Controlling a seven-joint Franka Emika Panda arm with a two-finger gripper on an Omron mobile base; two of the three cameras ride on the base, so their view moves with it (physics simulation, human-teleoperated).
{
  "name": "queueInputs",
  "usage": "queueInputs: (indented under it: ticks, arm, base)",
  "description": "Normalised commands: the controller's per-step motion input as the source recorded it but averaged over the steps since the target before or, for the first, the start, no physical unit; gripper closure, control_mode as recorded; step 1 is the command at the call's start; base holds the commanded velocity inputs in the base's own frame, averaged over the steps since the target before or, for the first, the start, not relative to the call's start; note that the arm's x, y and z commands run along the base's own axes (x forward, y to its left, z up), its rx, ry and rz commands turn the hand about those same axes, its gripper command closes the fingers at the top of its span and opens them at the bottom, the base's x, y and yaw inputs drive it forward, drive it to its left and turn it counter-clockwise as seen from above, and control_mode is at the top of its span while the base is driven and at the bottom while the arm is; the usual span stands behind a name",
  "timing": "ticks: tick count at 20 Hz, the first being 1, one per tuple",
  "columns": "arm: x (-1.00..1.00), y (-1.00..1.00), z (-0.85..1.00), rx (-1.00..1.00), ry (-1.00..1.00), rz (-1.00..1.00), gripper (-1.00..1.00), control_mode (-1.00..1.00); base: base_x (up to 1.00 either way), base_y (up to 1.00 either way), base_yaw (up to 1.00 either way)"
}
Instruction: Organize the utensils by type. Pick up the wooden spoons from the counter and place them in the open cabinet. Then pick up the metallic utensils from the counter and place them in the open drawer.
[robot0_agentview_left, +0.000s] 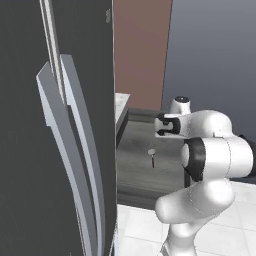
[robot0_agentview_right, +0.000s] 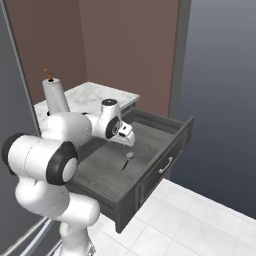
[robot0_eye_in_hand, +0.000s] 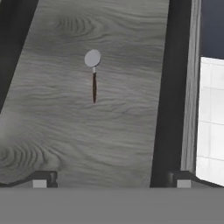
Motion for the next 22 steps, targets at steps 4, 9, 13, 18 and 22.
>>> queueInputs:
  ticks: [4, 9, 13, 18, 22]
  arm:
    - [-0.4, 0.0, 1.0, 0.03, 0.0, 0.0, -1.0, -1.0]
    - [-0.52, 0.0, 0.88, 0.0, 0.0, 0.0, -1.0, -1.0]
    - [-0.63, 0.07, 0.48, 0.0, 0.0, 0.0, -1.0, -1.0]
    - [-0.6, 0.18, 0.07, 0.0, -0.01, 0.01, -1.0, -1.0]
    - [-0.59, 0.17, 0.12, 0.0, -0.09, 0.0, -1.0, -1.0]
  base:
    - [0.0, 0.0, 0.0]
    - [0.0, 0.0, 0.0]
    - [0.0, 0.0, 0.0]
    - [0.0, 0.0, 0.0]
    - [0.0, 0.0, 0.0]
